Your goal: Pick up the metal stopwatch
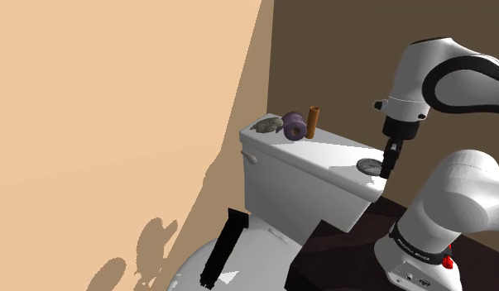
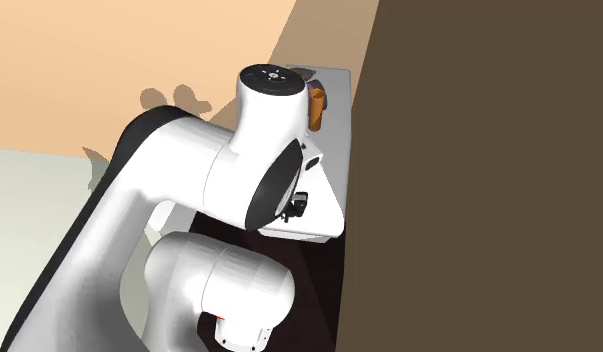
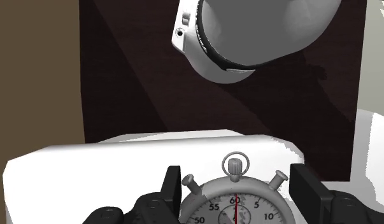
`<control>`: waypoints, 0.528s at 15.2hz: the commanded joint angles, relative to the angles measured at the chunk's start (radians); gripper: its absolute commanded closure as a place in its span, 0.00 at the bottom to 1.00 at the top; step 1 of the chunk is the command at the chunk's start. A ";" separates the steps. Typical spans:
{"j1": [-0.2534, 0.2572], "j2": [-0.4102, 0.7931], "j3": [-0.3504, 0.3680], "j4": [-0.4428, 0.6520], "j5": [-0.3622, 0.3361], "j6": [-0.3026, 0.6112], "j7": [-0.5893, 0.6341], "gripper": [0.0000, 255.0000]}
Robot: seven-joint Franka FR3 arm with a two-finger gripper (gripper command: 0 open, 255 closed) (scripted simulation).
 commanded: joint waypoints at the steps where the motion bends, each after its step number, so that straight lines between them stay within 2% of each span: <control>1: 0.004 0.008 0.005 0.026 0.005 -0.018 0.002 1.00; 8: 0.018 0.042 0.022 0.130 0.024 -0.087 0.008 1.00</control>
